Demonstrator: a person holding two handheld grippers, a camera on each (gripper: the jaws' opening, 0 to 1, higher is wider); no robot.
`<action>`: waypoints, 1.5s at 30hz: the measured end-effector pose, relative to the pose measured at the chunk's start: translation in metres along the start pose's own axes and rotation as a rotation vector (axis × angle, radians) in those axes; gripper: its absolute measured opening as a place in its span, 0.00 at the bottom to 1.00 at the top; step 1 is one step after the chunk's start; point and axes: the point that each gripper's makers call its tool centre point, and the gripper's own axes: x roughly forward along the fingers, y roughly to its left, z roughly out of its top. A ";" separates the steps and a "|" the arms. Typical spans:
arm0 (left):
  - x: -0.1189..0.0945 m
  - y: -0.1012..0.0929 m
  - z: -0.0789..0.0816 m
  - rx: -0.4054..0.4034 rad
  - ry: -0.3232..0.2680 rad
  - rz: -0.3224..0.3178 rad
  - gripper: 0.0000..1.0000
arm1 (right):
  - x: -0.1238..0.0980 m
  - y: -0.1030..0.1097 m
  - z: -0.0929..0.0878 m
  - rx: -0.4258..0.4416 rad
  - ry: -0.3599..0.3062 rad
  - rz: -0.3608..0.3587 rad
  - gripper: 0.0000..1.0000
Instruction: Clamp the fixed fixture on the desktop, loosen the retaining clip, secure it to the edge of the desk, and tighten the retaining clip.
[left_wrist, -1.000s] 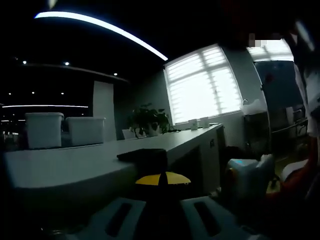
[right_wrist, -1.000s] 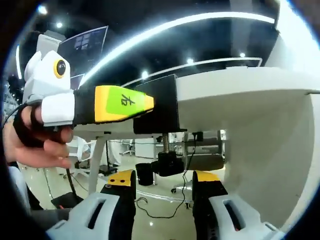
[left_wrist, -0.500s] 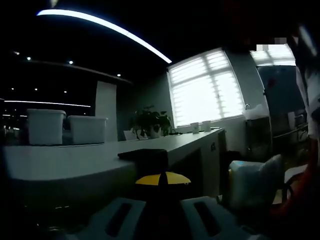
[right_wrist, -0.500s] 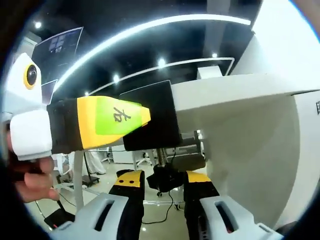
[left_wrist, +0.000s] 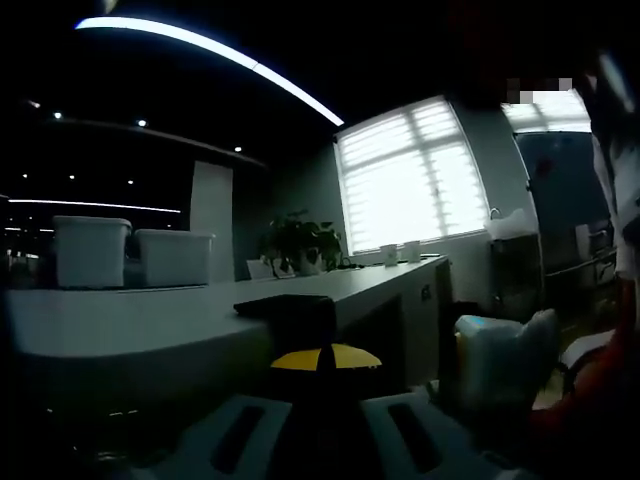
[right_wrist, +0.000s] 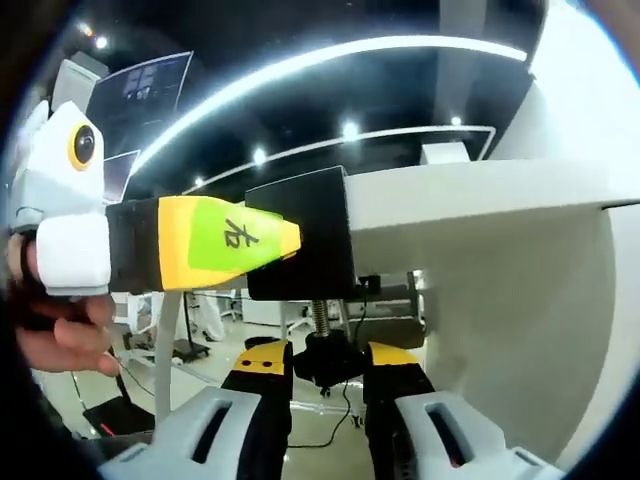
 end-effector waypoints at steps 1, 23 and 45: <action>0.000 0.000 0.000 -0.001 0.000 0.000 0.01 | 0.000 0.002 0.000 -0.003 -0.004 0.034 0.26; 0.002 -0.001 -0.002 -0.001 0.007 -0.004 0.01 | 0.004 -0.002 -0.005 -0.015 -0.006 0.171 0.28; 0.001 -0.001 -0.002 0.017 0.004 0.001 0.01 | -0.004 -0.009 -0.002 -0.032 0.028 -0.250 0.33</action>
